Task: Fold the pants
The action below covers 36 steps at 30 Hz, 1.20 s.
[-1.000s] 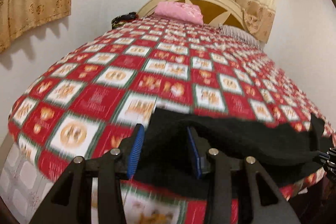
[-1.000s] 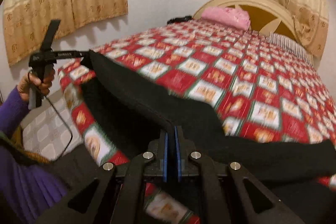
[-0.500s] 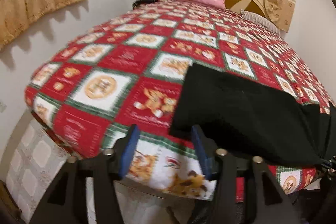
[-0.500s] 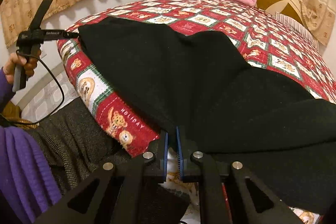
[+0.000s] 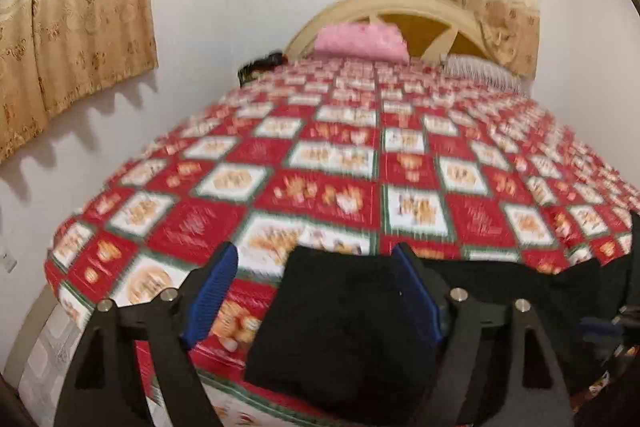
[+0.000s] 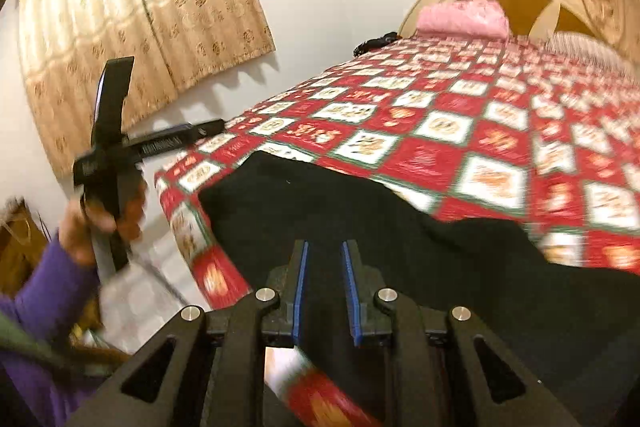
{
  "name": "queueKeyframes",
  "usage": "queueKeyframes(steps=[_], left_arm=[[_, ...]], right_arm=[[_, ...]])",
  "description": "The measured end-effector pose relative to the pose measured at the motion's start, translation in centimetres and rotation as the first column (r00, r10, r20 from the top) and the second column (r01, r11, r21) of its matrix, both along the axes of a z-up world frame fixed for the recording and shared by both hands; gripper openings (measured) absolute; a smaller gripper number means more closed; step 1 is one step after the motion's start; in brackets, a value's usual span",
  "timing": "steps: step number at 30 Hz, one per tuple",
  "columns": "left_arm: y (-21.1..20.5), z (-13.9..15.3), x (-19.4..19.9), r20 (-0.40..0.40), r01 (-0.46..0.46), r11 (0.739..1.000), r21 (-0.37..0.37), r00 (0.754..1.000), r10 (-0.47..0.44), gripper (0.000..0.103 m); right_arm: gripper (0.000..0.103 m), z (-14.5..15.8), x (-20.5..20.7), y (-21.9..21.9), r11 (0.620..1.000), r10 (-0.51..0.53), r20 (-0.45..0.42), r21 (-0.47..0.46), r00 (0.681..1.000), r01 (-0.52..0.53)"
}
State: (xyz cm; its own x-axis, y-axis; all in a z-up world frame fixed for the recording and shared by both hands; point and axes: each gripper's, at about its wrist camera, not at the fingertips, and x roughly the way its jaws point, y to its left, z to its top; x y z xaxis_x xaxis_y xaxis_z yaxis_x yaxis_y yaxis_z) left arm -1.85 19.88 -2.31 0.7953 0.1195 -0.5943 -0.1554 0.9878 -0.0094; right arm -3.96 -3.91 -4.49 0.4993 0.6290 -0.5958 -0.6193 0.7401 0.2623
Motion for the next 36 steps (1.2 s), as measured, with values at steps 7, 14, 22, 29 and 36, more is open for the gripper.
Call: queueKeyframes(steps=[7, 14, 22, 29, 36], left_arm=[[1.8, -6.6, -2.3, -0.113, -0.031, 0.999, 0.011, 0.993, 0.032, 0.085], [2.7, -3.9, -2.6, -0.077, -0.065, 0.995, -0.073, 0.995, 0.059, 0.087], [-2.0, -2.8, 0.6, -0.023, 0.056, 0.990, -0.127, 0.998, -0.059, 0.088], [-4.1, -6.2, -1.5, -0.089, 0.084, 0.996, 0.033, 0.993, -0.081, 0.088], [-4.3, -6.3, -1.4, -0.079, 0.063, 0.998, 0.019, 0.995, -0.061, 0.094]], right_arm=[[0.021, -4.9, -1.4, 2.6, 0.996, 0.085, -0.123, 0.021, 0.989, -0.083], [0.028, -0.2, 1.2, 0.4, 0.992, 0.114, -0.114, 0.063, 0.987, -0.107], [0.074, 0.5, 8.9, -2.7, 0.996, -0.062, -0.109, 0.058, 0.992, 0.068], [0.074, -2.0, 6.7, -1.0, 0.999, 0.021, -0.216, 0.038, 0.976, -0.013], [0.074, -2.6, 8.5, -1.0, 0.998, 0.023, -0.261, 0.062, 0.965, -0.007]])
